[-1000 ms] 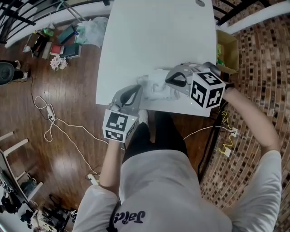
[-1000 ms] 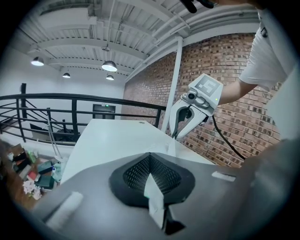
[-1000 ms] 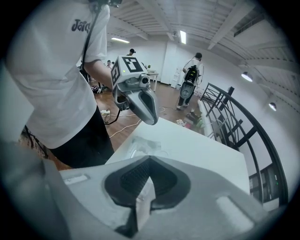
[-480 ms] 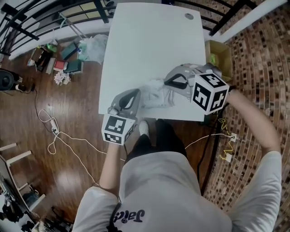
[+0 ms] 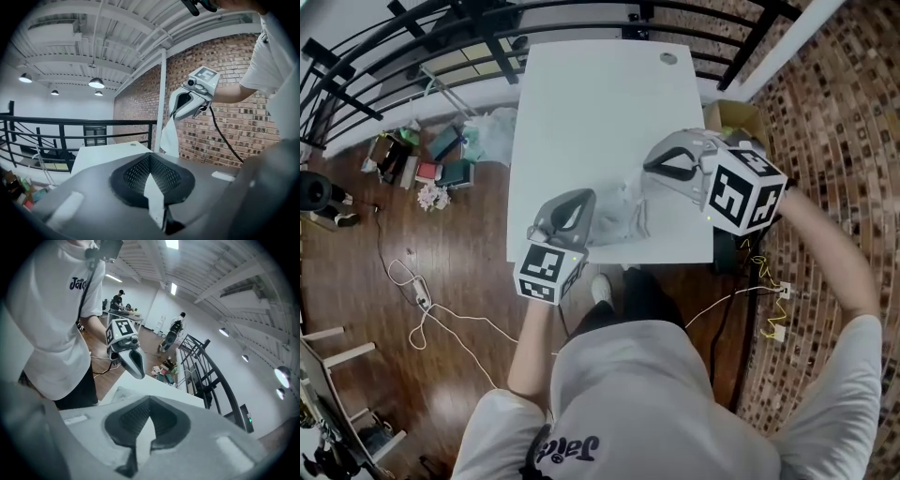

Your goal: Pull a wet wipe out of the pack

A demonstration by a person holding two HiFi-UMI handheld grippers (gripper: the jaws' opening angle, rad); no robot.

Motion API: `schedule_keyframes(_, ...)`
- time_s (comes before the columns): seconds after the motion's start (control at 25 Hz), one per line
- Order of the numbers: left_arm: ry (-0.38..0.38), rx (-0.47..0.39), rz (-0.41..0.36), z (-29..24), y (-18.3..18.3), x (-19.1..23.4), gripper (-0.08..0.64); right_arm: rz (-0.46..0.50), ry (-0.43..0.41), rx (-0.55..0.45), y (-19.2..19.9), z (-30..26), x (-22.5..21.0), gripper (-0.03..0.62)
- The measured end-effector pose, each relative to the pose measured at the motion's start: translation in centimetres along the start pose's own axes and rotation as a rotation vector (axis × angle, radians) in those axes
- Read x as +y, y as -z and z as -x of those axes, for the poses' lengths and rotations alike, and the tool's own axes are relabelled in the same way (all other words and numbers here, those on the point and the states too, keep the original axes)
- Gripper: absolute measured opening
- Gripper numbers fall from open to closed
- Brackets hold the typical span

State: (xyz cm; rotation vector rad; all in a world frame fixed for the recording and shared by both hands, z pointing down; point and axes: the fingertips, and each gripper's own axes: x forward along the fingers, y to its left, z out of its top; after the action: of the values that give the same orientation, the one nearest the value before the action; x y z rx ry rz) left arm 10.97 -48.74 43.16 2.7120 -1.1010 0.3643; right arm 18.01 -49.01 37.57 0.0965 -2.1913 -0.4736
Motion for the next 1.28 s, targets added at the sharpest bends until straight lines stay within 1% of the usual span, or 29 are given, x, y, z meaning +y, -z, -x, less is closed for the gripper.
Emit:
schedule_keyframes(0.16, 0.043, -0.017, -0.028, -2.1, -1.3, -0.9, 0.015, -0.063, 0.076, 0.022, 2.2, 2.3, -2.3, -0.009)
schedule_keyframes(0.32, 0.083, -0.024, -0.030, -4.5, -2.5, -2.2, 0.015, -0.144, 0.110, 0.053, 5.4, 3.5, -3.2, -0.009)
schedule_keyframes(0.44, 0.123, -0.024, -0.036, -6.6, -2.9, -3.6, 0.015, -0.220, 0.125, 0.087, 9.1, 3.7, -3.2, -0.009)
schedule_keyframes(0.6, 0.180, -0.002, -0.050, -8.8, -2.2, -5.7, 0.015, -0.299, 0.116, 0.145, 13.9, 2.9, -1.8, -0.009)
schedule_keyframes(0.8, 0.224, 0.032, -0.053, -10.8, -0.9, -7.6, 0.015, -0.377, 0.080, 0.197, 19.0, 0.7, 0.6, -0.009)
schedule_keyframes(0.96, 0.239, 0.065, -0.052, -11.9, 0.3, -8.2, 0.015, -0.464, 0.060, 0.212, 22.2, -1.6, 1.8, -0.008)
schedule_keyframes(1.16, 0.253, 0.098, -0.051, -13.3, 1.3, -8.9, 0.015, -0.558, 0.080, 0.232, 26.0, -4.2, 2.0, -0.008)
schedule_keyframes(1.28, 0.253, 0.108, -0.052, -13.7, 1.6, -9.2, 0.015, -0.601, 0.084, 0.245, 27.7, -5.5, 2.4, -0.008)
